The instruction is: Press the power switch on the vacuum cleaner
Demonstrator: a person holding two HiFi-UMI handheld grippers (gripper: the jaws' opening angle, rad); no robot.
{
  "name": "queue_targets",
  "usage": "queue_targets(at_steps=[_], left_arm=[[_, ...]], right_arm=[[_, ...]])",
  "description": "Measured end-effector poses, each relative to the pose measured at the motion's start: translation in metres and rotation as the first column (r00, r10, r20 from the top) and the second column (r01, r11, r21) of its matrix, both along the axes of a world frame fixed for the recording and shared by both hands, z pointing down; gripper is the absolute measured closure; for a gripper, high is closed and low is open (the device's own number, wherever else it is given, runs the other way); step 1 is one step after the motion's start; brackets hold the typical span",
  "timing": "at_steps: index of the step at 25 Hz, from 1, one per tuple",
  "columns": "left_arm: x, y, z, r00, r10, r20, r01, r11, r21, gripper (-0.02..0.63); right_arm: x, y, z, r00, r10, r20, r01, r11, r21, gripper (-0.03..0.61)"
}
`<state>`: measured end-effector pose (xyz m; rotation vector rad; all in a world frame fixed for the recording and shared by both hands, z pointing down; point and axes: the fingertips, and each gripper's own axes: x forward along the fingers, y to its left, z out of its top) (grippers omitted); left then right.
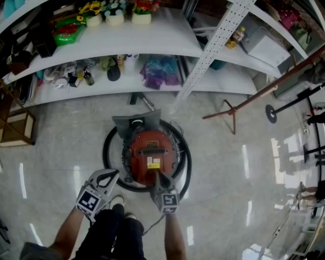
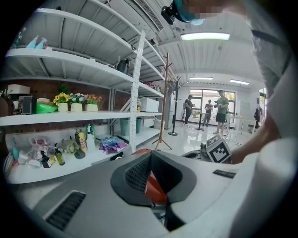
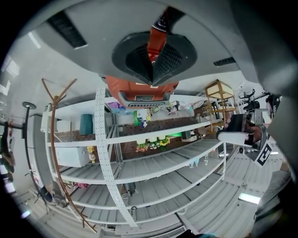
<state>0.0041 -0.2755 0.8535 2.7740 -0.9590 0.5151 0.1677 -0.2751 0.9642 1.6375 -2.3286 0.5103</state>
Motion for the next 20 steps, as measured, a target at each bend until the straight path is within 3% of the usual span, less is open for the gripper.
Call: queue_targets(at_steps=[20], left_arm=[[-0.005, -0.003, 0.006, 1.0, -0.004, -0.001, 0.004, 1.0, -0.005, 0.604]], right_arm=[[0.011, 0.001, 0.019, 0.998, 0.048, -0.033, -0.049, 0.999, -0.02, 0.566]])
